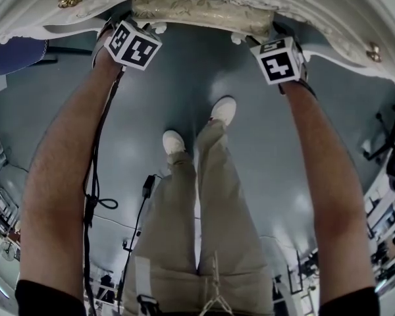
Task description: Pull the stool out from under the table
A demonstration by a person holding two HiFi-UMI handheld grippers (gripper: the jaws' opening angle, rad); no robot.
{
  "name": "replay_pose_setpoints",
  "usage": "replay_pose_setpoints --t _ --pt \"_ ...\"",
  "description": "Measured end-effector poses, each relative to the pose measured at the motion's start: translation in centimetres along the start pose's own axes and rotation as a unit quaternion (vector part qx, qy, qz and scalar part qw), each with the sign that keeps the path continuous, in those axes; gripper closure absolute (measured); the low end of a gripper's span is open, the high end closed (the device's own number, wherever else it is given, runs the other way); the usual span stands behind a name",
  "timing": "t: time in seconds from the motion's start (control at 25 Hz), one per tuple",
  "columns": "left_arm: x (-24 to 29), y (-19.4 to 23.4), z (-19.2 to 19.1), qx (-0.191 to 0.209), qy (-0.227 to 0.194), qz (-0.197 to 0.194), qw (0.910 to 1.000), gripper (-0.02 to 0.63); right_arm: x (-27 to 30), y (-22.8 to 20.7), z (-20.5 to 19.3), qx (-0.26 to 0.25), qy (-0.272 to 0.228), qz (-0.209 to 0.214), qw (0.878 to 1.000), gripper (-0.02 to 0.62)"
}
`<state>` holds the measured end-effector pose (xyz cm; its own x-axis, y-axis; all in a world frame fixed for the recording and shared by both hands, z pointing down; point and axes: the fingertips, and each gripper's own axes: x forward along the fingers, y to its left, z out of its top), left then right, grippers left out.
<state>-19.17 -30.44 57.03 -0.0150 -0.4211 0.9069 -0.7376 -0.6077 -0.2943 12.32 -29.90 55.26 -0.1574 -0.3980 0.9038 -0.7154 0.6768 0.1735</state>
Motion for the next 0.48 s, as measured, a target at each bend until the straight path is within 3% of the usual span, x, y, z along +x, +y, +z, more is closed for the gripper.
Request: replay_pose_setpoints --t 0.12,0.48 --pt "-0.3 -0.1 0.4 -0.061 0.0 -0.017 0.998 0.362 0.0 0.1 -0.2 0.003 0.002 -0.007 1.0 0.29" --pt "-2.6 -2.9 -0.4 -0.058 -0.007 -0.024 0.998 0.364 -0.4 -0.7 -0.9 -0.017 0.004 -0.016 1.0 0.288"
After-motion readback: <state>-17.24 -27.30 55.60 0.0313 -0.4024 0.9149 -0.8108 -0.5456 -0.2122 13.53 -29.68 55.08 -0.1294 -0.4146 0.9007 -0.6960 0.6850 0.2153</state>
